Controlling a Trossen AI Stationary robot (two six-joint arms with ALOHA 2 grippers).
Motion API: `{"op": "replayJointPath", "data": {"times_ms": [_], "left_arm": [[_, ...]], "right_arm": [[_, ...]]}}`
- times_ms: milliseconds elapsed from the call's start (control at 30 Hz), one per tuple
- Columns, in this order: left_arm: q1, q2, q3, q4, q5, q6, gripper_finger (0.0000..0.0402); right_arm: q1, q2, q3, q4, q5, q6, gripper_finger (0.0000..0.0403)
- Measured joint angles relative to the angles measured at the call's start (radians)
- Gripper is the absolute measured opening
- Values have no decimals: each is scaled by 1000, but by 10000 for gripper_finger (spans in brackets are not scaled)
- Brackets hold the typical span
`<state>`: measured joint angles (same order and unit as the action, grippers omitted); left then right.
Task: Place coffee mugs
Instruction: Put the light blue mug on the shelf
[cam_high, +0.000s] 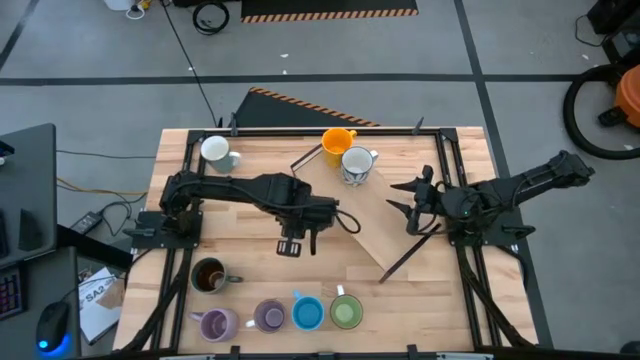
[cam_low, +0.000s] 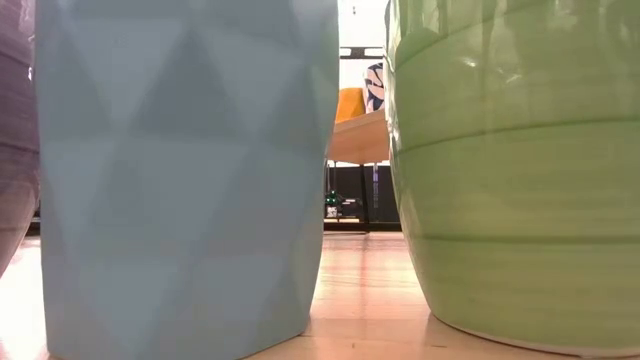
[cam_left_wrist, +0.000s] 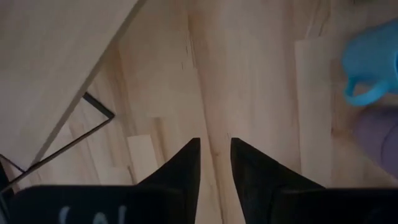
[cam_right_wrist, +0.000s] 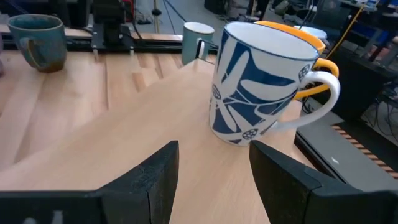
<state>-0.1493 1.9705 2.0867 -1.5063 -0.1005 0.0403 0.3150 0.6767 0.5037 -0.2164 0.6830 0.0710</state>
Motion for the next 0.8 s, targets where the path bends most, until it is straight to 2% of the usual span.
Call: {"op": "replayJointPath", "data": {"times_ms": [67, 167, 333, 467, 667, 800], "left_arm": [[-7, -4, -27, 16, 0, 22, 83], [-23, -53, -162, 112, 1, 33, 70], [-46, -230, -469, 296, -1, 5, 47], [-33, -408, -661, 395, -34, -59, 32], [9, -558, -831, 321, -105, -87, 29], [51, -591, -909, 250, -247, -97, 38]], "right_arm": [[7, -4, 0, 1, 2, 0, 203], [18, -7, 0, 0, 4, 0, 203], [27, -10, 0, 5, 5, -3, 203], [27, -10, 0, 5, 5, -4, 203], [26, -10, 0, 7, 4, -7, 203], [26, -10, 0, 14, 4, -7, 203]]}}
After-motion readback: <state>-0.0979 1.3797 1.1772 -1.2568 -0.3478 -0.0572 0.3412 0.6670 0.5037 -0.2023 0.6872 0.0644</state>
